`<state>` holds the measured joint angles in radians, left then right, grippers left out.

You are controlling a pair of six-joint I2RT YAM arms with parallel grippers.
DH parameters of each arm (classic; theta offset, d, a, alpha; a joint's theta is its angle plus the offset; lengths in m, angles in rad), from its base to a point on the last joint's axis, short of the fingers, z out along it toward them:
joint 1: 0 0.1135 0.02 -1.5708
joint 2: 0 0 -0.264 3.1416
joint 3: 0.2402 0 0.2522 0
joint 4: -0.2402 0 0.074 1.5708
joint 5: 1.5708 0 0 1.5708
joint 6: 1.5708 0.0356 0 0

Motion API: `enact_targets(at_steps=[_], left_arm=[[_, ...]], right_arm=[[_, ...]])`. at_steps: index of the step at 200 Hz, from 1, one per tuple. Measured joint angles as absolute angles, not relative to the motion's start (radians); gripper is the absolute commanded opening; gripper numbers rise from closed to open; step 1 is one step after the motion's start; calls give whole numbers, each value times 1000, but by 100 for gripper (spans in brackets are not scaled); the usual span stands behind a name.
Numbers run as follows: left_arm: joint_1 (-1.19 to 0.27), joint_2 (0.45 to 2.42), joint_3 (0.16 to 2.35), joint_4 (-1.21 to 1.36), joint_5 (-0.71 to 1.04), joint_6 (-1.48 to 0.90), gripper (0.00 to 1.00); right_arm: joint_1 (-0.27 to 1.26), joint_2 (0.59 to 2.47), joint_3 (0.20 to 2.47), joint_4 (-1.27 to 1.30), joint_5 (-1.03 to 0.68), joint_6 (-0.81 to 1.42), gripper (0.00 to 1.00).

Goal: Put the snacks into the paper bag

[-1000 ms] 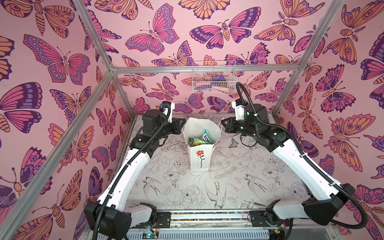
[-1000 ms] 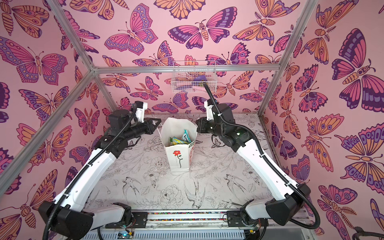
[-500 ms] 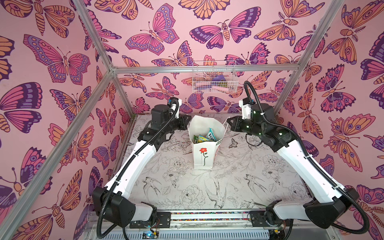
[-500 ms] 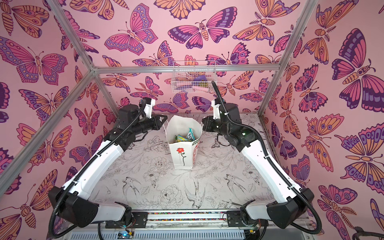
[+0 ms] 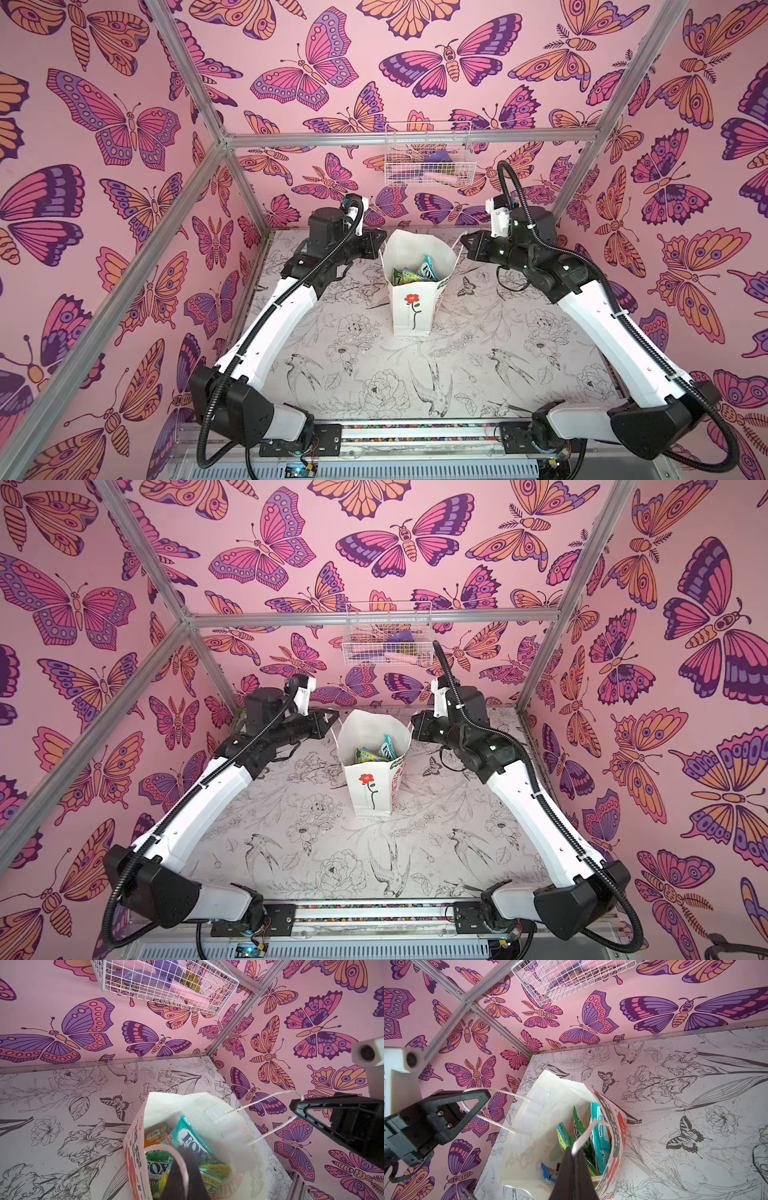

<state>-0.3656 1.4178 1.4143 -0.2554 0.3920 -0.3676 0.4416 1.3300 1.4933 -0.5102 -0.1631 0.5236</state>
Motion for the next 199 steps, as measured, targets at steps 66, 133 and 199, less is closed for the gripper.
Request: enact_targets(at_steps=[66,133,199], left_arm=[[-367,1409,1394,-209,366,-361,41],[-367,1375,1369,-203,340,-356,75],[-367,1301,1324,-202,291,-346,78]], right_arm=[[440,1275,1456,-451,-170,533,37],[440,1268,1425,-456,-166,522,65],[440,1245,1424,-480,-127,495,72]])
